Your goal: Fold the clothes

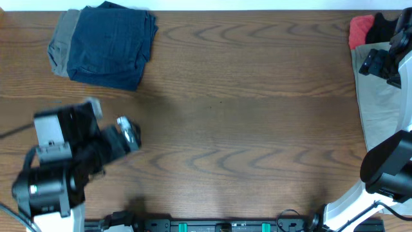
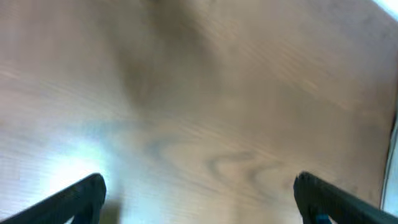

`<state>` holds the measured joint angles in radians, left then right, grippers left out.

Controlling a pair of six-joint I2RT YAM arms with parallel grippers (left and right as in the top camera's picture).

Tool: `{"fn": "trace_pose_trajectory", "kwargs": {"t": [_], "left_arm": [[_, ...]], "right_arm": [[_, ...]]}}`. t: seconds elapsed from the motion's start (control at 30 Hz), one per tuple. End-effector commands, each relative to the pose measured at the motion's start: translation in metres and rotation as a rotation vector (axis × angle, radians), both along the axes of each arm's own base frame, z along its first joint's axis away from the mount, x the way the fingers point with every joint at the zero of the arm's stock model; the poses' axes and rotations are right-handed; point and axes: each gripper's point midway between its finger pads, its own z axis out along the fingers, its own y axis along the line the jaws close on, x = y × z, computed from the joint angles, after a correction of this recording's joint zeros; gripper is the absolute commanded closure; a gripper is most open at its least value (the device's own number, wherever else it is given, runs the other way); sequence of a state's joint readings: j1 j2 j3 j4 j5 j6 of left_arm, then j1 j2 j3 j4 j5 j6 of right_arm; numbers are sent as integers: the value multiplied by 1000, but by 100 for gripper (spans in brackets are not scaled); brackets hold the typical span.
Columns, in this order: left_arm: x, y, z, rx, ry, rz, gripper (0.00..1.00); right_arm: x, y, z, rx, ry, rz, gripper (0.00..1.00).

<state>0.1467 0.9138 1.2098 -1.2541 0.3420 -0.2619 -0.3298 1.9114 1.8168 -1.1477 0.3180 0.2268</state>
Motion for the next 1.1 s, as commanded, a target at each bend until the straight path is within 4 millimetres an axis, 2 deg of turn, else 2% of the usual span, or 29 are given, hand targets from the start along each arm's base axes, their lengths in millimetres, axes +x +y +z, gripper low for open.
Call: {"fn": "trace_pose_trajectory", "kwargs": {"t": [0.0, 0.13, 0.5, 0.67, 0.83, 1.07], "left_arm": [[-19, -5, -3, -13, 34, -14, 2], [-33, -7, -8, -21, 80, -14, 2], [-35, -7, -9, -19, 92, -12, 2], [-34, -7, -5, -9, 32, -12, 2], [-30, -6, -16, 36, -104, -50, 2], [8, -1, -40, 125, -520, -65, 2]], "right_arm": [[0, -4, 1, -8, -3, -18, 1], [0, -3, 1, -7, -3, -18, 1], [0, -3, 1, -8, -3, -18, 1], [0, -3, 1, -8, -3, -18, 1], [0, -3, 1, -8, -3, -18, 1], [0, -3, 1, -8, -3, -18, 1]]}}
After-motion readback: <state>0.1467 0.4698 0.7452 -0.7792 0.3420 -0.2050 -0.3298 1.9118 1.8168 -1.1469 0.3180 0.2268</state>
